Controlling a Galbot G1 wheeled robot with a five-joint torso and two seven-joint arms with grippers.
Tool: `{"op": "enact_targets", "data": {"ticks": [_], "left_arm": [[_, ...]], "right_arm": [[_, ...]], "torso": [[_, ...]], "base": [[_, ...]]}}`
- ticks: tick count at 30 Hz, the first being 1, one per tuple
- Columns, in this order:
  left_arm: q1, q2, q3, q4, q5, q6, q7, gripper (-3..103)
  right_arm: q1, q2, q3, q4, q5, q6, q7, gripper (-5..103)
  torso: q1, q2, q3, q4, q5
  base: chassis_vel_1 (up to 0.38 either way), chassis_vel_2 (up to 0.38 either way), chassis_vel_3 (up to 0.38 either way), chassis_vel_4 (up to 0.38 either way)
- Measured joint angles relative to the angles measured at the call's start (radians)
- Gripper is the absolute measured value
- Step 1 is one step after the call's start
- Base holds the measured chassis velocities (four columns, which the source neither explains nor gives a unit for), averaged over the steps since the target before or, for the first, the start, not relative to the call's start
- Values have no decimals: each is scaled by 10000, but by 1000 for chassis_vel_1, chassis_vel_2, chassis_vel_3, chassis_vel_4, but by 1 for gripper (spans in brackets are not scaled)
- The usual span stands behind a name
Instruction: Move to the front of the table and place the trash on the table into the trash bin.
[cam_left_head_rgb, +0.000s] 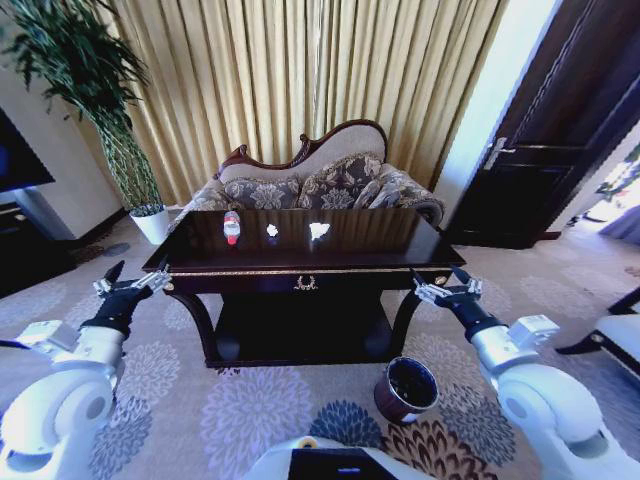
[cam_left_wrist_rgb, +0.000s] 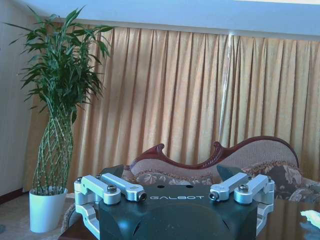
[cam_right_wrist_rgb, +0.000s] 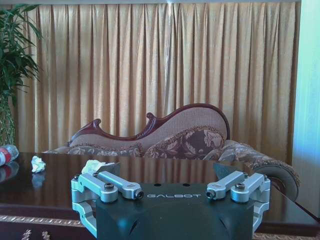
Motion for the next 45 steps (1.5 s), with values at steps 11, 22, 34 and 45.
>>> {"op": "enact_targets", "data": {"ticks": [11,22,34,45], "left_arm": [[29,-28,-16,-22,0,-25,3,100],[24,-28,-36,5,0,-52,11,100],[52,-128,5,13,0,-66,-38,100],[142,-135,-87,11,47,-4,-75,100]], "right_arm": [[-37,-35,-50,70,6,15,0,100],[-3,-77,-148,70,25,20,8,100],[-15,-83,-298,83,321,43,263,100],[728,-1077,-1384,-73,725,105,699,100]], "torso": [[2,-1,1,0,0],[1,0,0,0,0],[5,-3,2,0,-1],[-1,0,-1,-2,1]], "base": [[-128,132,135,-128],[-109,103,107,-113],[-74,89,97,-93],[0,0,0,0]]}}
